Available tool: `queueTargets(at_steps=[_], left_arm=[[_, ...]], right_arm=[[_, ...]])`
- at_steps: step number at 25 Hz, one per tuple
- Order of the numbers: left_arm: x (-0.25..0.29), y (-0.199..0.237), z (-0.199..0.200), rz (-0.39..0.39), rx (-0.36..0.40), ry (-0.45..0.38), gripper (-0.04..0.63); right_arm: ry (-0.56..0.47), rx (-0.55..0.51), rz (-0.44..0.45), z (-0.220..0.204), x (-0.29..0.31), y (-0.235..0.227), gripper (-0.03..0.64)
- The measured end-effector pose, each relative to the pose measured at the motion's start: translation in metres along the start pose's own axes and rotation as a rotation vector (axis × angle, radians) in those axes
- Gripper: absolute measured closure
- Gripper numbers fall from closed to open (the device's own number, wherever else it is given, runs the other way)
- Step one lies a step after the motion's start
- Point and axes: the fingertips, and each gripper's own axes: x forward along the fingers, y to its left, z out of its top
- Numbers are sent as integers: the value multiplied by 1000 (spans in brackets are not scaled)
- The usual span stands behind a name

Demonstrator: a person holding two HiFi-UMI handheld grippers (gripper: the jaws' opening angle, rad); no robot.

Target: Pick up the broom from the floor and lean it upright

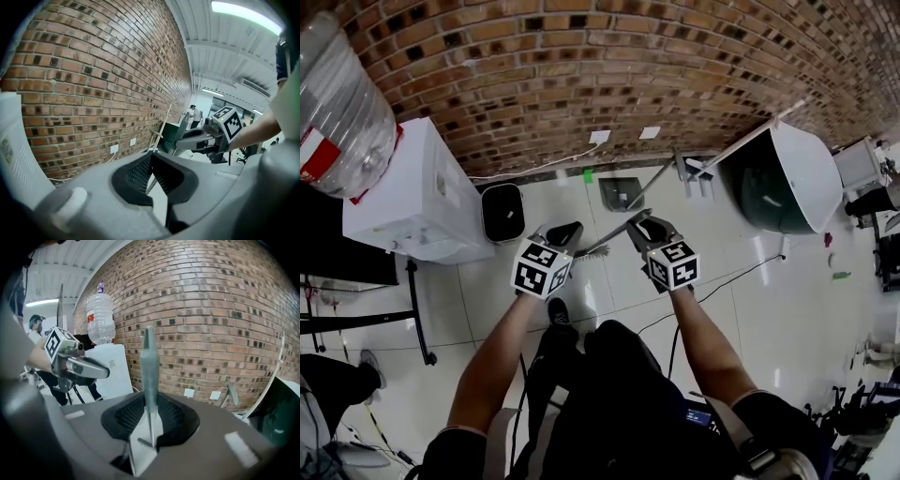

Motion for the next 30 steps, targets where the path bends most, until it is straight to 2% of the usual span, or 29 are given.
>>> queueTargets(at_steps=[5, 8, 14, 22, 26, 30], left_arm=[[4, 30, 24, 30, -12, 0, 595], [14, 45, 37, 50, -21, -2, 595], [54, 83, 48, 136, -66, 28, 595], [120, 143, 60, 304, -177, 54, 595], [144, 161, 70, 368, -219, 49, 595], [158, 174, 82, 402, -257, 24, 595]], right_arm=[[-27, -55, 48, 54, 41, -11, 529], [-26, -87, 88, 72, 68, -21, 529], [28, -113, 218, 70, 127, -50, 528], [129, -137, 413, 67, 212, -93, 528], [155, -164, 479, 70, 242, -113, 528], [172, -190, 505, 75, 267, -134, 528]])
